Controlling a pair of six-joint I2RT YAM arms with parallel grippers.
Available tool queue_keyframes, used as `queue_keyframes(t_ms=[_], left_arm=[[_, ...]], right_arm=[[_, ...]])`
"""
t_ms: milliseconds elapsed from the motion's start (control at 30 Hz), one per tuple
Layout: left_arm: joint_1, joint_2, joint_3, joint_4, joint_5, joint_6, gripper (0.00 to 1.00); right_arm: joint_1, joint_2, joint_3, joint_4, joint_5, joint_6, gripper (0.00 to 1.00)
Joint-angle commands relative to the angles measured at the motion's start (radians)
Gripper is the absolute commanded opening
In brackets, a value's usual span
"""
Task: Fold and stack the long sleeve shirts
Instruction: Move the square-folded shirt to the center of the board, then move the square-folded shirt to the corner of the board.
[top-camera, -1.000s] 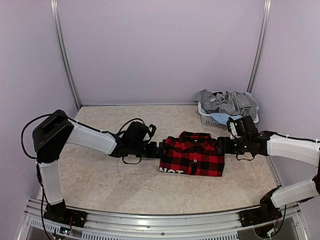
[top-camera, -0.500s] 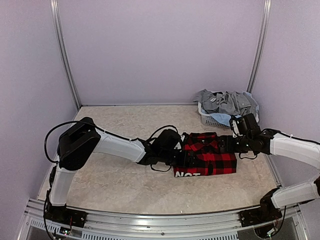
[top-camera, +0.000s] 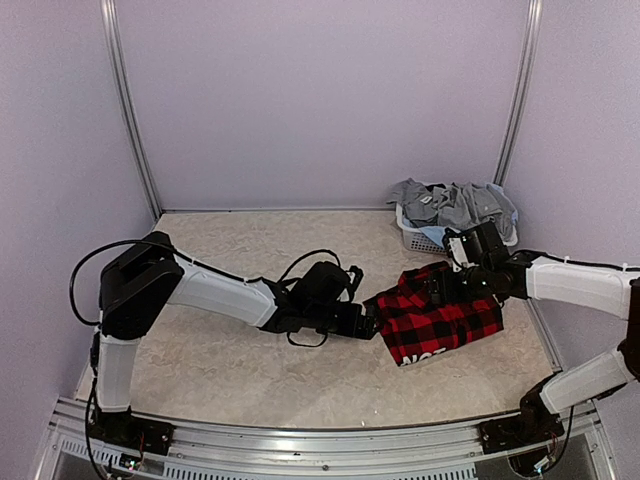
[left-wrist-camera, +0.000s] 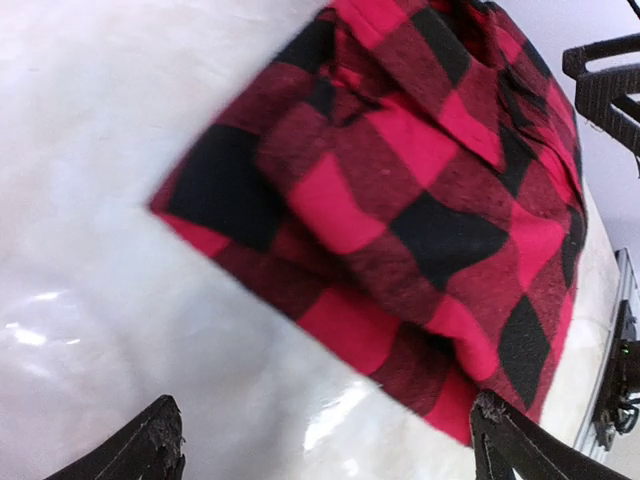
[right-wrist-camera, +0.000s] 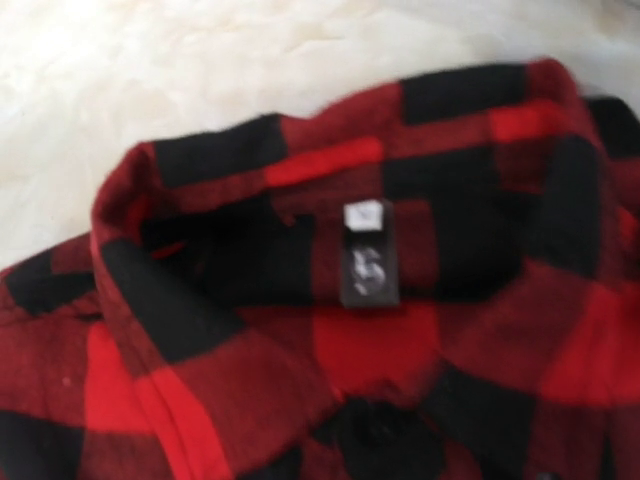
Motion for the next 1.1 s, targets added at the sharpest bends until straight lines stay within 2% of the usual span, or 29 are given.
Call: queue_keyframes(t_ms=[0,200,533,833,1067], left_arm=[[0.006,-0.151,-0.096,-0.019,-0.154,0.062,0.96],[0.007,-0.233,-0.169,-0.044,-0.240,0.092,0.98],[0.004,-0.239,-0.200,-0.050,-0.284,0.087,0.99],[0.003,-0.277,-0.240,-0.061,-0.321,0.092,0.99],[0.003,-0.287,-0.258,-0.061,-0.337,0.093,0.99]], right_arm=[[0.019,0.101,0.073,0.081,-0.017,-0.083,0.88],[0.036,0.243,0.188,0.107,-0.008,-0.140,0.87],[0.083,0.470,0.395,0.091,0.019,-0.218,0.87],[0.088,0.720,0.646,-0.090,0.153,-0.245,0.85],[0.088,0.834,0.776,-0.242,0.174,-0.251,0.82]])
